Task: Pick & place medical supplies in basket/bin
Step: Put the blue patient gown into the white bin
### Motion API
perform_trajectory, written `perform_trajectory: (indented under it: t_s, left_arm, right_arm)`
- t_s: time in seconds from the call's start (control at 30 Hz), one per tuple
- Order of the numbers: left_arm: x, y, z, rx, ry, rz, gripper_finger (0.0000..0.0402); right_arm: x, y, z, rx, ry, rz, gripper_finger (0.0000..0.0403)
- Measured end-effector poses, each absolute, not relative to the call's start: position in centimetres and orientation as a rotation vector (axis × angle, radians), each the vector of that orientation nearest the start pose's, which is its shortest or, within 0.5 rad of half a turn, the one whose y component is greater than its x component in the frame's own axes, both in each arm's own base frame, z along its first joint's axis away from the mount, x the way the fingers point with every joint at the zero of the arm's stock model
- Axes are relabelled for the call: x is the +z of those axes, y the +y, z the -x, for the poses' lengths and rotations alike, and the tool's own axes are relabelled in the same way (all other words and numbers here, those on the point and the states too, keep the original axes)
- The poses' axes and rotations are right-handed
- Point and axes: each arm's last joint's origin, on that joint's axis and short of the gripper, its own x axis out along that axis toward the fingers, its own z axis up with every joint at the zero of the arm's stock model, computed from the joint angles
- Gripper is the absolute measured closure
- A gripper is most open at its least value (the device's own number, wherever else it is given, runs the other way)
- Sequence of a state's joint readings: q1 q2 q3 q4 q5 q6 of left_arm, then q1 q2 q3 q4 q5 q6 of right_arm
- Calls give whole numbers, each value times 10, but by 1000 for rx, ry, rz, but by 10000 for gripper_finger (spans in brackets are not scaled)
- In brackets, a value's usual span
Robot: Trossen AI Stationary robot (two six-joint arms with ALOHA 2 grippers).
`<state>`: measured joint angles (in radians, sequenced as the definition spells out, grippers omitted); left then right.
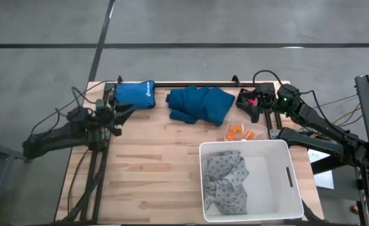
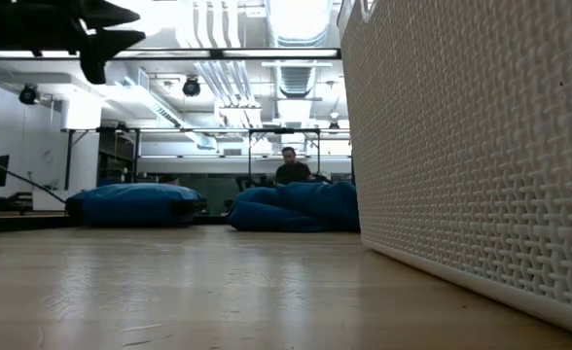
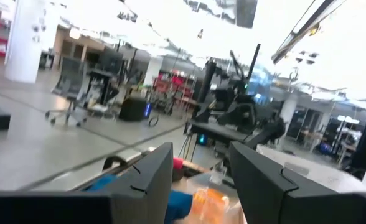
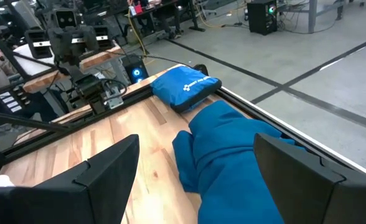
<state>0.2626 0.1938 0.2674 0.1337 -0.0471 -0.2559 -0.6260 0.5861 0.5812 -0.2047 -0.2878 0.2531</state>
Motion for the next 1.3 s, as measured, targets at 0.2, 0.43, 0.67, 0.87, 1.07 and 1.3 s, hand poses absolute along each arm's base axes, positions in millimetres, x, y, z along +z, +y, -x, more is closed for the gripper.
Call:
perform_trajectory:
  t_s: [0.2, 0.43, 0.67, 0.87, 1.07, 1.3]
  left_arm:
    - [237, 23, -81, 271, -287, 224, 238]
    - [221, 23, -81, 269, -276, 228, 238]
    - [202, 24, -86, 280, -208, 236, 238]
    - [179, 26, -92, 291, -143, 245, 238]
    - [166, 27, -94, 303, -53, 253, 238]
    - [166, 27, -95, 305, -43, 233, 238]
  right_arm:
    - [288, -75, -117, -360, 146, -343, 92]
    - [288, -75, -117, -360, 146, -343, 92]
    - [288, -75, -117, -360, 146, -343, 92]
    - [288, -75, -117, -360, 146, -343, 92]
    - [288, -75, -117, -360, 145, -343, 92]
    - [288, -75, -117, -360, 146, -343, 92]
